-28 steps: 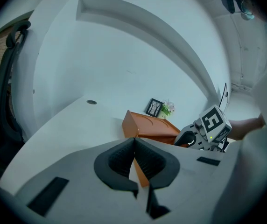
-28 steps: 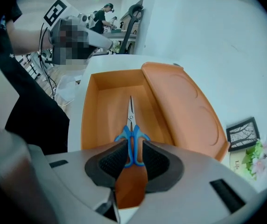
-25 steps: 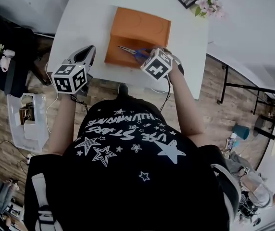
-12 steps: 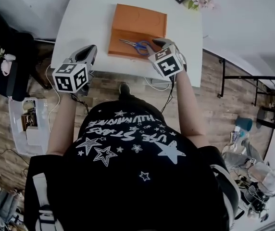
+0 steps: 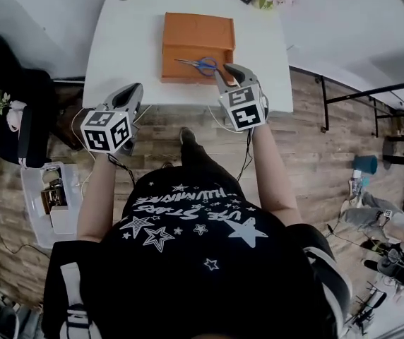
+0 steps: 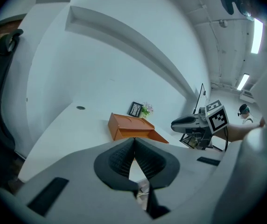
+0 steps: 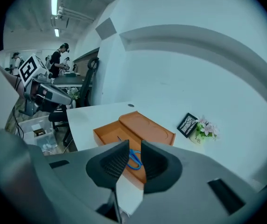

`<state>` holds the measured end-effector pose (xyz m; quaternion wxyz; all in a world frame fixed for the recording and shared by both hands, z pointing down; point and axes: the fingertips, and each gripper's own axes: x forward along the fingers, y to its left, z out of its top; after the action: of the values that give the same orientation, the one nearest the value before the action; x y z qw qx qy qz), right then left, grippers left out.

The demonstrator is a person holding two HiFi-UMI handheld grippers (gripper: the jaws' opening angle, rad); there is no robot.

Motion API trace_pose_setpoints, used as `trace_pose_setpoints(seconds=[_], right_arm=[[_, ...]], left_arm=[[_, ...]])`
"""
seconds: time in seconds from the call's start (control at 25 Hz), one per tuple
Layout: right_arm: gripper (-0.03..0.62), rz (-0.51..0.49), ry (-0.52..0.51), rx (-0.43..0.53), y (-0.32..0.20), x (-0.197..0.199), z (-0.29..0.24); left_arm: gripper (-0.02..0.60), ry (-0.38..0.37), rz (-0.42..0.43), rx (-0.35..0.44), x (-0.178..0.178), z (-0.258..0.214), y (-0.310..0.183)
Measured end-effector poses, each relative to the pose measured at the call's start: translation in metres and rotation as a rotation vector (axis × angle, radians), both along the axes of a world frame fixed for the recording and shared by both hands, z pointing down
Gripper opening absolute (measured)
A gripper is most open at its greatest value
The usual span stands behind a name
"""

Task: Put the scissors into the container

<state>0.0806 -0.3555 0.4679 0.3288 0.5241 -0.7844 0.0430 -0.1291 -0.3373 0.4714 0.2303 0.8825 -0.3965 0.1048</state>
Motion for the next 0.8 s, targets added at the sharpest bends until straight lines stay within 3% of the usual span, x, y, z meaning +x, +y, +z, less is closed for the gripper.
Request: trace_pose_setpoints(seconds=[0.32,0.8], right_arm=[[0.071,0.133,-0.097,0.049,0.047,-0.001,-0.019],[0.055,0.154,-0.141,0.078,0.075,0.0,-0.023]], left_arm=[[0.02,0.022,0.055,-0.012,-0.003,-0.004,0.028],[0.019,0.02,0.069,0.003,0.014,-0.011,0.058]])
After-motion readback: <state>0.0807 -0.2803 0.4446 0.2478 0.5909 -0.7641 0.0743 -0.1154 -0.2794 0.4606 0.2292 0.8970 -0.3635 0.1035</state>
